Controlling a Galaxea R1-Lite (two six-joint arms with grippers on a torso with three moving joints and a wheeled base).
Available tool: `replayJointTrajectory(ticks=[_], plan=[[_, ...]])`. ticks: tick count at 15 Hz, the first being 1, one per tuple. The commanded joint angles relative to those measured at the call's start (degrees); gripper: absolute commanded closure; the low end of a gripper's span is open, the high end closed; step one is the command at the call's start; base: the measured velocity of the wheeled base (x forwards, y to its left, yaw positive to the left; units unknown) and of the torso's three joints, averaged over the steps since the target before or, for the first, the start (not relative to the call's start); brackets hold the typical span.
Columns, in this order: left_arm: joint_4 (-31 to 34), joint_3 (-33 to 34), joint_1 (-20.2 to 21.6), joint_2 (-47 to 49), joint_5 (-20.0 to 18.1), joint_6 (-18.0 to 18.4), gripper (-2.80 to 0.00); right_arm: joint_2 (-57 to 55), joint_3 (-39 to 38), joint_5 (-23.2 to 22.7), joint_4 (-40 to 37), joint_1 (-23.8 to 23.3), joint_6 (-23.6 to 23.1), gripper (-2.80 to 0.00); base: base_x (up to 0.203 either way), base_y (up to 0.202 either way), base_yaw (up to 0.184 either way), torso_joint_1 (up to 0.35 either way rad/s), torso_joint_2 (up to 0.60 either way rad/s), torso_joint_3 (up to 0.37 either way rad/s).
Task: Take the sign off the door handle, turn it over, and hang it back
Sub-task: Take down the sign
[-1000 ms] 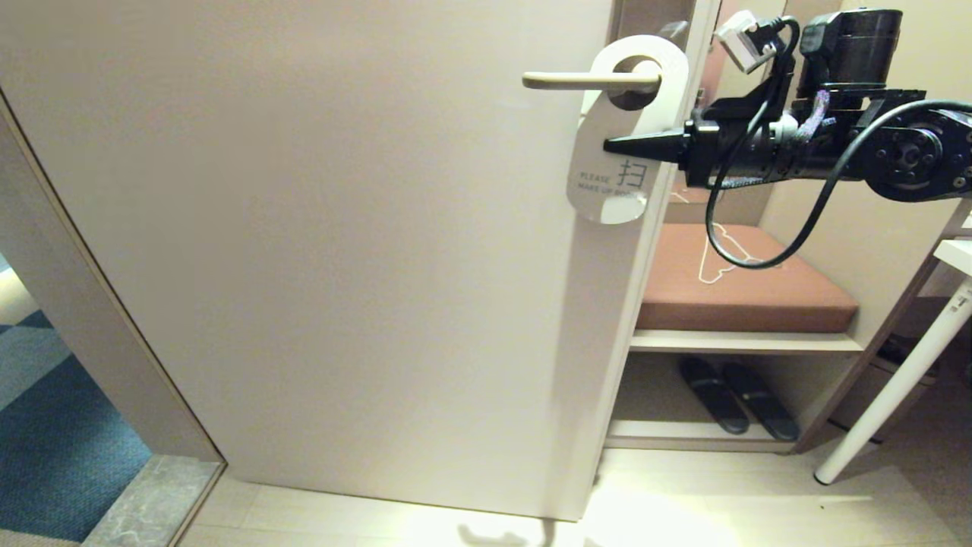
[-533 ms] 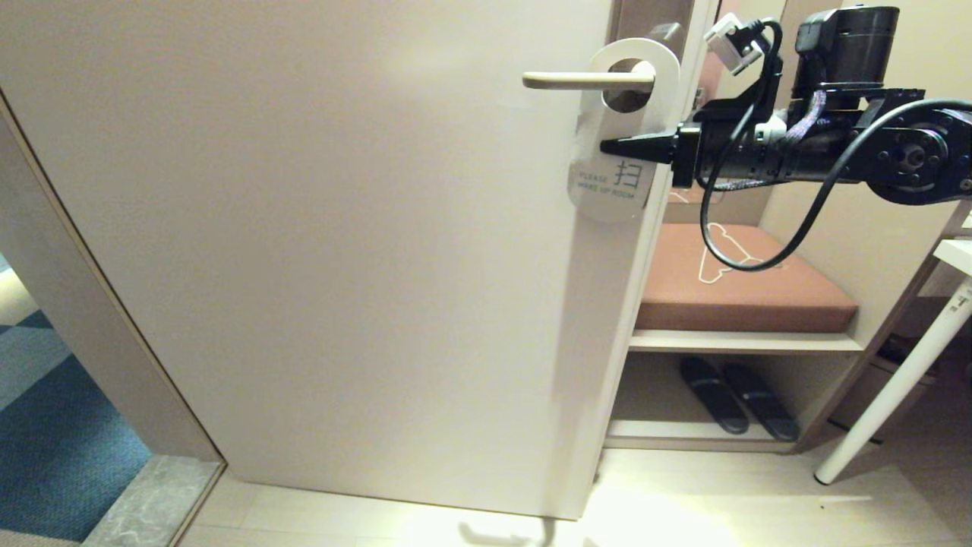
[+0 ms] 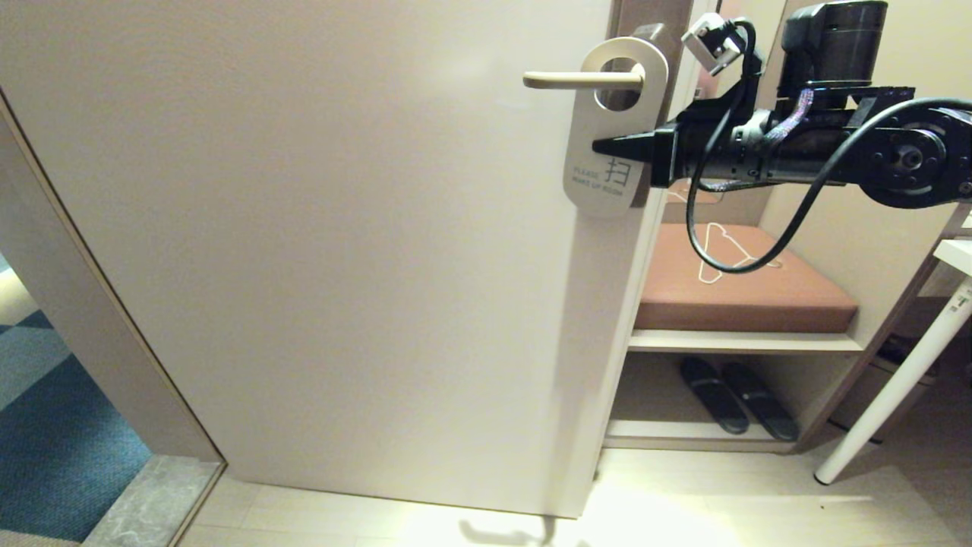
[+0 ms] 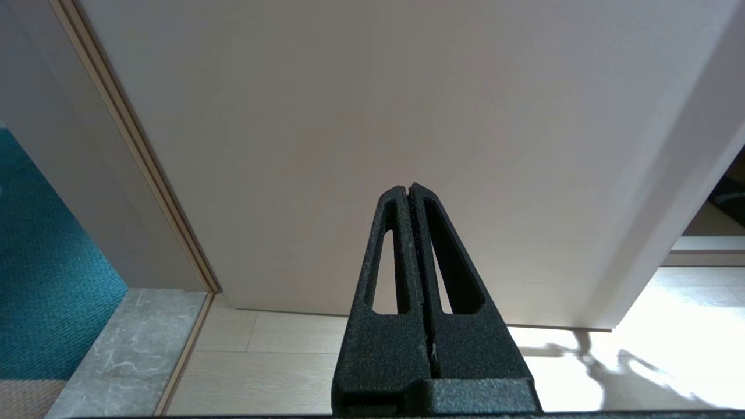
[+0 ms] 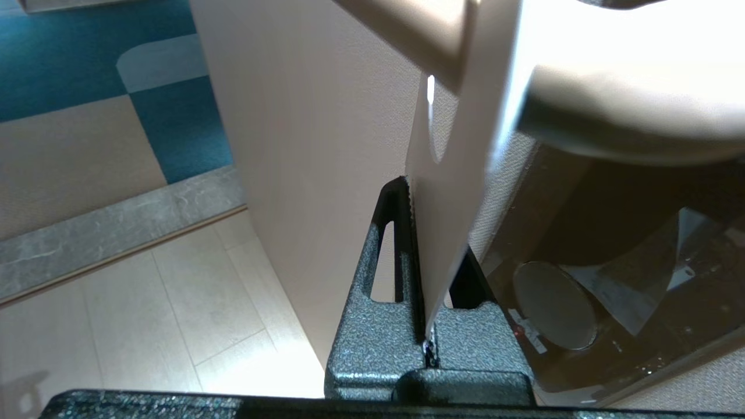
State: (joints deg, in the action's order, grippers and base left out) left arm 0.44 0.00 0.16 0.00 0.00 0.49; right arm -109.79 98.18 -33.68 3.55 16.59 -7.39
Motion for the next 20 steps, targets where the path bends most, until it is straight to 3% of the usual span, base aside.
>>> replayJointTrajectory(ticks=[1, 8, 12, 16, 18, 20], plan=[[0.0, 0.0, 0.0, 0.1, 0.0, 0.0, 0.00, 1.0, -0.9, -0.2, 0.1, 0.6, 0.0, 0.00, 0.000, 0.000, 0.000, 0.000, 0.00, 0.000], [0.0, 0.0, 0.0, 0.1, 0.0, 0.0, 0.00, 3.0, -1.0, -0.2, 0.1, 3.9, 3.9, 0.00, 0.000, 0.000, 0.000, 0.000, 0.00, 0.000], [0.0, 0.0, 0.0, 0.1, 0.0, 0.0, 0.00, 3.7, -1.0, -0.3, 0.4, 4.4, 3.9, 0.00, 0.000, 0.000, 0.000, 0.000, 0.00, 0.000], [0.0, 0.0, 0.0, 0.1, 0.0, 0.0, 0.00, 3.6, -5.5, 0.5, 8.5, 6.1, 3.7, 0.00, 0.000, 0.000, 0.000, 0.000, 0.00, 0.000], [0.0, 0.0, 0.0, 0.1, 0.0, 0.0, 0.00, 3.5, -7.6, 5.1, 11.9, 7.9, 3.7, 0.00, 0.000, 0.000, 0.000, 0.000, 0.00, 0.000], [0.0, 0.0, 0.0, 0.1, 0.0, 0.0, 0.00, 3.2, -7.7, 5.8, 13.4, 8.7, 3.7, 0.00, 0.000, 0.000, 0.000, 0.000, 0.00, 0.000]])
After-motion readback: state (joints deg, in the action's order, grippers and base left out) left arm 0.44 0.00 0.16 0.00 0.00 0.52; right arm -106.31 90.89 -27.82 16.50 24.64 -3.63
